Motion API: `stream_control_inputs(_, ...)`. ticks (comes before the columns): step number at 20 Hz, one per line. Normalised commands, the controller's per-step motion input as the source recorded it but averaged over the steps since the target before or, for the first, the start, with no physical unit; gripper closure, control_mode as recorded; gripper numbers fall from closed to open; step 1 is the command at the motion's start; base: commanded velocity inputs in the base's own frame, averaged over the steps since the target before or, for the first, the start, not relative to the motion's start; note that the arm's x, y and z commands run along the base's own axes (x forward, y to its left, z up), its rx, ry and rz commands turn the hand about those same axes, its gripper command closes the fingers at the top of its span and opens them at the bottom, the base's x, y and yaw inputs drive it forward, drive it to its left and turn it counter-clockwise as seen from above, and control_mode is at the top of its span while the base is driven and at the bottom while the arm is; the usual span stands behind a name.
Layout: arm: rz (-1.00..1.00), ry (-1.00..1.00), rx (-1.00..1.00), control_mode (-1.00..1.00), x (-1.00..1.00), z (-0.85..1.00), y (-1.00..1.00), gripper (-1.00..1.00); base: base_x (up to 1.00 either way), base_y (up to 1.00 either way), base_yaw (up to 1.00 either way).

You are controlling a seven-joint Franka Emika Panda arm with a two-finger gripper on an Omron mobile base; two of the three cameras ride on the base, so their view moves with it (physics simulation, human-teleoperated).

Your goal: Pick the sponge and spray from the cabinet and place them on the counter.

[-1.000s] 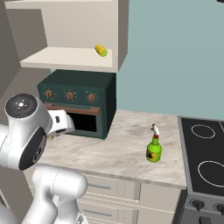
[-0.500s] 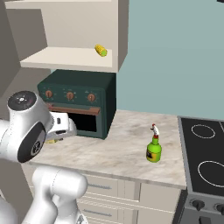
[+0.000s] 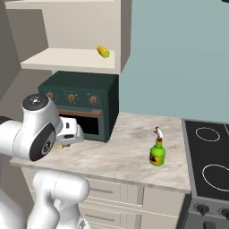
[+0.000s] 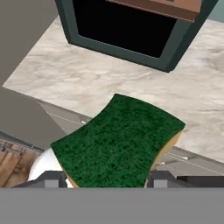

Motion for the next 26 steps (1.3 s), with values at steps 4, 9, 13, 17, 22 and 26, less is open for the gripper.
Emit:
stream_control_inputs(4, 0.00, -0.24, 0.00, -1.00, 0.00, -0.46, 0.05, 1.00, 0.00, 0.00, 0.00)
stream_control_inputs(9, 0.00, -0.28, 0.00, -1.00, 0.00, -0.44, 0.05, 1.00, 0.00, 0.00, 0.00)
stream_control_inputs(13, -0.01, -0.23, 0.00, -1.00, 0.00, -0.63, 0.00, 1.00, 0.00, 0.00, 0.00)
stream_control_inputs(17, -0.03, -0.18, 0.00, -1.00, 0.00, -0.82, 0.00, 1.00, 0.00, 0.00, 0.00)
stream_control_inputs(22, -0.03, -0.17, -0.01, -1.00, 0.00, -0.86, 0.01, 1.00, 0.00, 0.00, 0.00)
stream_control_inputs(26, -0.02, -0.20, 0.00, -1.00, 0.00, -0.73, 0.04, 1.00, 0.00, 0.00, 0.00)
